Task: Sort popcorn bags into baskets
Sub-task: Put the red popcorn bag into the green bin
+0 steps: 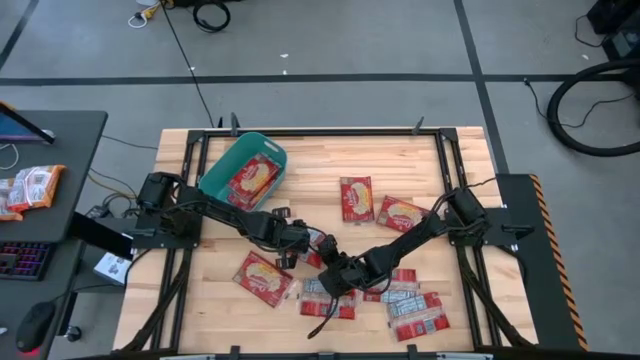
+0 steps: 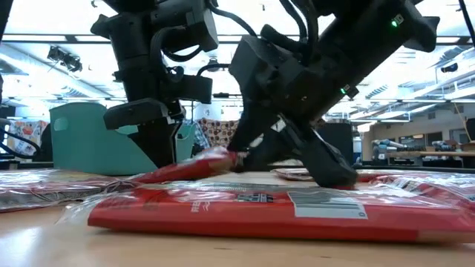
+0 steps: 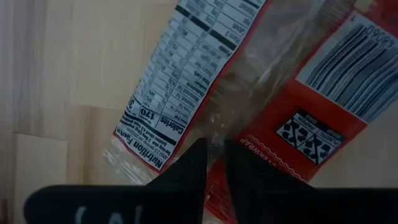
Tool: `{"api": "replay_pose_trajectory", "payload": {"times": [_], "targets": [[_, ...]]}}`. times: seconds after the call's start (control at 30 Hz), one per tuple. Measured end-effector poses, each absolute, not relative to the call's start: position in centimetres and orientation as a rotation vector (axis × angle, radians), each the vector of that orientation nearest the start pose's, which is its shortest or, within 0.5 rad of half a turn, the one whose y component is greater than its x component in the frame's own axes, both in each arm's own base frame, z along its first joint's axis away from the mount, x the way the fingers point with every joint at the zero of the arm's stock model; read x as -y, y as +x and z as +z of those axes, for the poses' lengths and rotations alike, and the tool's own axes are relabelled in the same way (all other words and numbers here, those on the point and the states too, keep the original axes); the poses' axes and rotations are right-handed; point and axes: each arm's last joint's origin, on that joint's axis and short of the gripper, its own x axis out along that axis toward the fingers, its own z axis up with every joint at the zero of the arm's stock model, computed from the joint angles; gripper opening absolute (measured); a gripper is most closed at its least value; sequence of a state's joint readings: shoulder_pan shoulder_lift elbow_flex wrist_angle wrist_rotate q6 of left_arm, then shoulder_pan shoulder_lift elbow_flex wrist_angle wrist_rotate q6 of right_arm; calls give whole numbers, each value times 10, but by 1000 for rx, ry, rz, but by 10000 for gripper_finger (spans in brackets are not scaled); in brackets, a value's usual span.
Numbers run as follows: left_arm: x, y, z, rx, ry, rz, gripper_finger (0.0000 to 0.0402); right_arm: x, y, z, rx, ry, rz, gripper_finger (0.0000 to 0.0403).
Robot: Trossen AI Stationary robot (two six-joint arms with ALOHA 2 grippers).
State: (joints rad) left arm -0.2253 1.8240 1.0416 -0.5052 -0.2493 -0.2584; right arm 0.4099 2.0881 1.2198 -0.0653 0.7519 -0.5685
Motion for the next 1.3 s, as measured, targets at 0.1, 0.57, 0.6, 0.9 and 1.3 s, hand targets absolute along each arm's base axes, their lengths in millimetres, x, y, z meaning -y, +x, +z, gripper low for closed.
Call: {"api": "replay_pose_trajectory", "payload": {"times": [0.1,0.57,0.6,0.9,1.3], "targets": [[67,322,137,-1235,80,179,63,-147,383,118,-842,-1064,-99,120],[68,308,173,-1250,56,139,63,-146,384,122,-832,-1058,-116,10],[69,306,179,-1233,52,134,63,-146,383,123,-838,-1059,-125,11],[101,296,197,-1092,246,124,69,-116,375,169,-855,-702,-116,10],[106,302,202,-956,257,236,216,-97,368,211,-789,-340,-19,13]]}}
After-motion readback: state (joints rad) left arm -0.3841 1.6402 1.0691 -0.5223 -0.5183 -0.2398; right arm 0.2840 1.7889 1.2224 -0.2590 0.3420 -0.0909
